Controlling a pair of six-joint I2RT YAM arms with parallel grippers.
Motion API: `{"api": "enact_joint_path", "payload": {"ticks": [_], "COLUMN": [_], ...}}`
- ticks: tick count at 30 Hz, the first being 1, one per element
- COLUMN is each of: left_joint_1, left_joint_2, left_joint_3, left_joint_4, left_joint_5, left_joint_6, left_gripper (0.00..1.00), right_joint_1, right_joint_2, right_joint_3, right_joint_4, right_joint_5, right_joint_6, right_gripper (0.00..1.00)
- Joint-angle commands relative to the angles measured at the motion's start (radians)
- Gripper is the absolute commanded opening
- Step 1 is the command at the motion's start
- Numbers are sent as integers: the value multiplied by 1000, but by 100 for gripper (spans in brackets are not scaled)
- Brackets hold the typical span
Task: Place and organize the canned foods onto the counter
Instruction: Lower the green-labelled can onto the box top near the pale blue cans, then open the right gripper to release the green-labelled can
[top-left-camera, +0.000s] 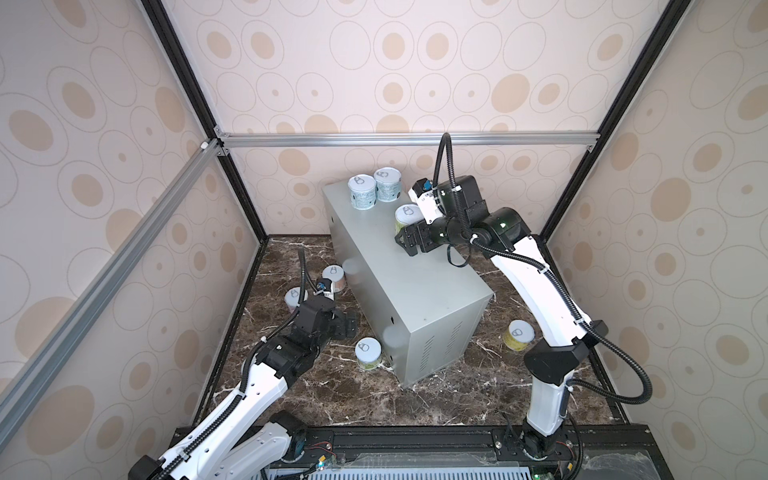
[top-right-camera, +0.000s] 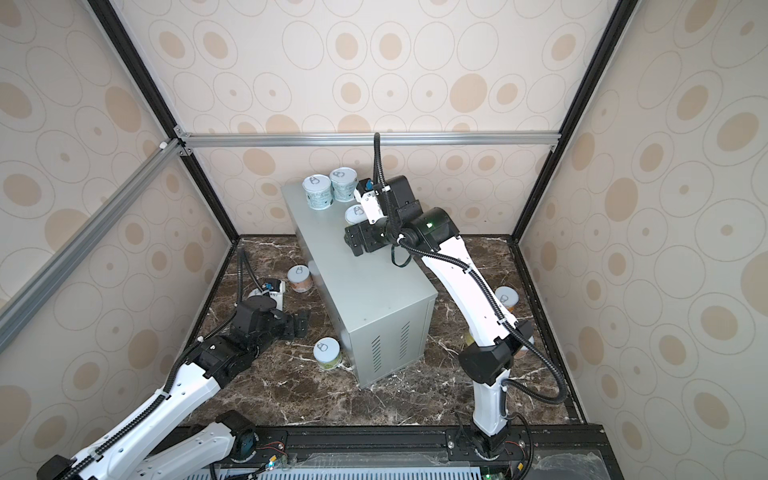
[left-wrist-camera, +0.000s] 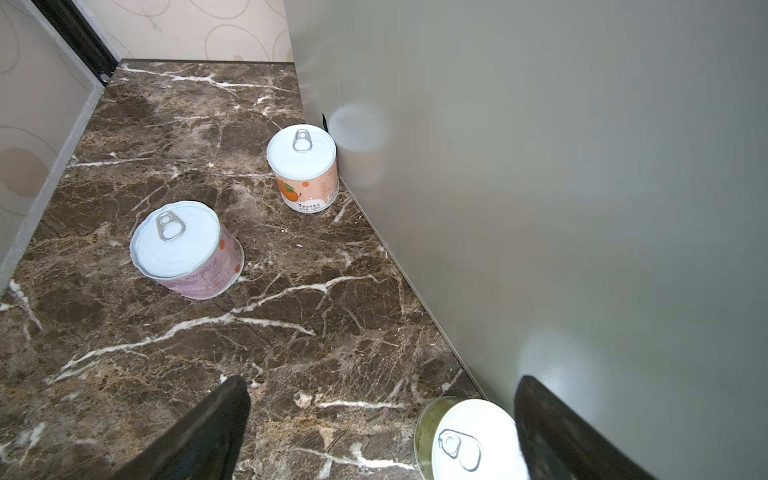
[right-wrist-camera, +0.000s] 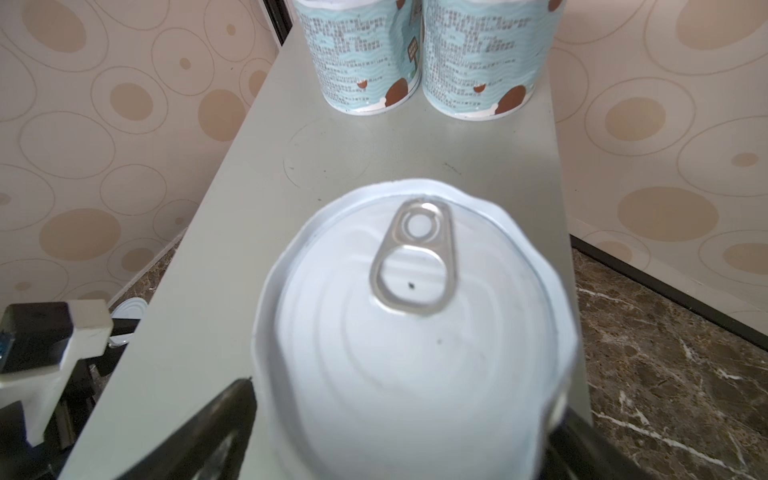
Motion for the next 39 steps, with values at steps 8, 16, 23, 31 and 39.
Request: {"api": "enact_joint_path", "payload": {"ticks": [8,16,23,31,39], "left_joint_1": [-3,-3,-3,-4,-4], "left_joint_2": [-29,-32,-31,-26,-25], "left_joint_3": [0,0,-1,0,0], "left_joint_4": [4,6,7,8,10], "left_joint_5": [-14,-11,-11,-4,9], "left_joint_6": [-13,-13,-13,-10,-7], "left_gripper": [99,99,99,99,99], "right_joint_1": [13,19,18,18,18], "right_joint_2": [-199,-331,-332,-279,-216], "right_joint_3": [-220,-482,-547,-524,-477], "right_joint_4": [97,282,379,436,453], "right_joint_5": [-11,12,23,37,64], "right_joint_6": [69,135,181,197,196], "right_gripper": [78,61,56,50,47]}}
